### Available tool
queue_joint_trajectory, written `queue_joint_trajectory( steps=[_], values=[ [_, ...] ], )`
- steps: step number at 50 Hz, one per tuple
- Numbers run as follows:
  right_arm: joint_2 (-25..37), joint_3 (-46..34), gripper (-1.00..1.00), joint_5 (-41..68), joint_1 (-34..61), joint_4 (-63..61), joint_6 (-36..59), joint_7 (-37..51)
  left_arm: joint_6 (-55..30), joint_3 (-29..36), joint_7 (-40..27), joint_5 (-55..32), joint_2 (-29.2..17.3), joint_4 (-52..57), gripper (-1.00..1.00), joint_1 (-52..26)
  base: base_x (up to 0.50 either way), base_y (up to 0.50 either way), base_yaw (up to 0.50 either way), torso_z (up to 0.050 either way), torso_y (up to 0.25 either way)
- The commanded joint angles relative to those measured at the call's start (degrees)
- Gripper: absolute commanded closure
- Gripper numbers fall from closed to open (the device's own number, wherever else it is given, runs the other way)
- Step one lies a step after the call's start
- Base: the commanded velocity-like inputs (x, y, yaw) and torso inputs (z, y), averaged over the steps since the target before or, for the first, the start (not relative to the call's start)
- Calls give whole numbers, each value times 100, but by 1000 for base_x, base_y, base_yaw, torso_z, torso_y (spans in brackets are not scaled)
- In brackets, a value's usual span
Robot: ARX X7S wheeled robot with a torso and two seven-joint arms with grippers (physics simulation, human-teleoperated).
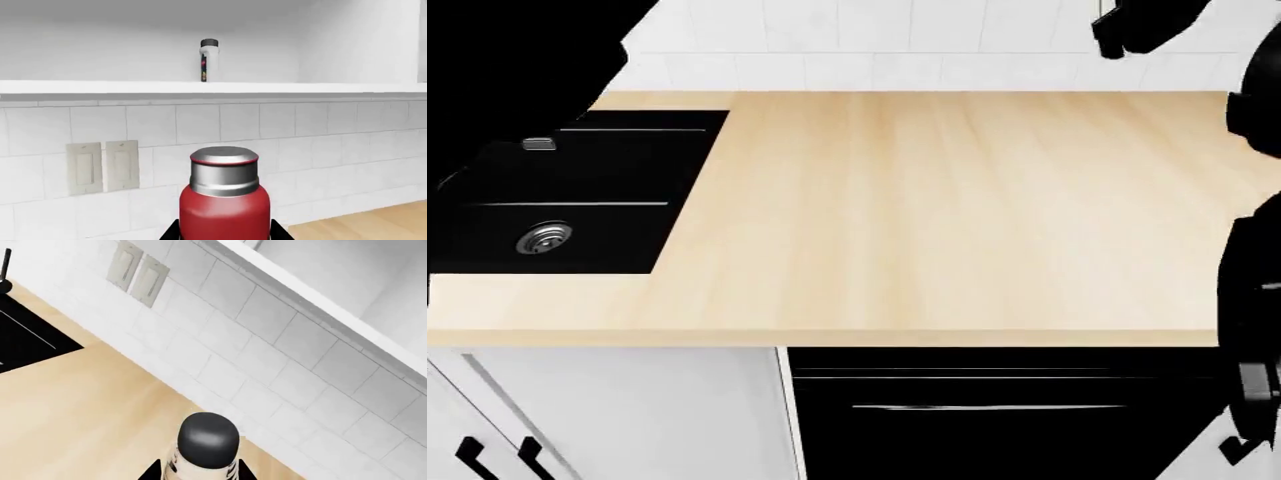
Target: Pick and place the shaker into the drawer. Then close the cabinet.
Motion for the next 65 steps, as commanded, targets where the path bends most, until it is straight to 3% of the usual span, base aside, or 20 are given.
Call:
queue_joint_trajectory(
  steps=[1, 4, 12, 19, 29, 50, 65],
  values=[
    [1044, -519, 100, 226, -1250, -1534, 543, -740, 35, -167, -129, -440, -944, 1520, 100, 1077, 0, 0, 0, 0, 0],
    [1063, -378, 100, 246, -1216, -1657, 543, -740, 83, -261, -160, -532, -1105, 1666, 100, 1222, 0, 0, 0, 0, 0],
    [1294, -160, 100, 200, -2504, -2454, 543, -740, 186, -425, -135, -790, -1554, 2203, 100, 1718, 0, 0, 0, 0, 0],
    [1159, -94, 100, 99, -3054, -2713, 543, -740, 338, -446, -62, -741, -1791, 2447, 100, 2211, 0, 0, 0, 0, 0],
    [496, 123, 100, -435, -2874, -2405, 543, -740, 503, -418, -81, -731, -1889, 2704, 100, 2714, 0, 0, 0, 0, 0],
    [294, 181, 100, -666, -3500, -2792, 543, -740, 697, -478, -112, -785, -2112, 2954, 100, 3238, 0, 0, 0, 0, 0],
    [264, -74, 100, -730, -3574, -2787, 542, -740, 788, -487, -93, -747, -2171, 2954, 100, 3449, -58, 492, 0, 1, 1]
  ],
)
